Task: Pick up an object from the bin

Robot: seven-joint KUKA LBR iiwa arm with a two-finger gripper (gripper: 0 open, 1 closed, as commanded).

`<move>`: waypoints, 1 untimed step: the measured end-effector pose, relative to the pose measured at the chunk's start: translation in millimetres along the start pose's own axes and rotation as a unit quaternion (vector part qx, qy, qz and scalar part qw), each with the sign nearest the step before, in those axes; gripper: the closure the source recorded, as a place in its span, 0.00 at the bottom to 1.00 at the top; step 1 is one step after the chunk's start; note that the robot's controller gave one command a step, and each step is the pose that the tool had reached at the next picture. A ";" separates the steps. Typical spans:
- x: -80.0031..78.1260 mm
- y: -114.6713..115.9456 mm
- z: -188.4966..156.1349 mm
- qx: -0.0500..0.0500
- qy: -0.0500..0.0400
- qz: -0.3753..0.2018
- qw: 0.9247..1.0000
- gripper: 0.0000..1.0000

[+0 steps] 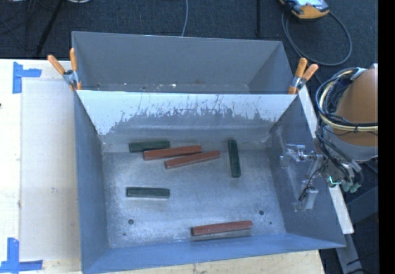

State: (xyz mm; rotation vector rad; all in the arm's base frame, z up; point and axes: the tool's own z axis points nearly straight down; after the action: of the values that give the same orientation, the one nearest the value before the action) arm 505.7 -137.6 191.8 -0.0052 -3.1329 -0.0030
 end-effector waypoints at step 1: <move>-1.8 0.6 -4.1 0.001 -0.004 -0.002 1.000 0.00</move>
Offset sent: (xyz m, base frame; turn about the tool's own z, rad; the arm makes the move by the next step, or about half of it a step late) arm -0.0313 0.0466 -0.0786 -0.0204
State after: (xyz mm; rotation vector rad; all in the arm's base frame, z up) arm 507.5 -137.0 195.9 0.0016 -3.1404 -0.0007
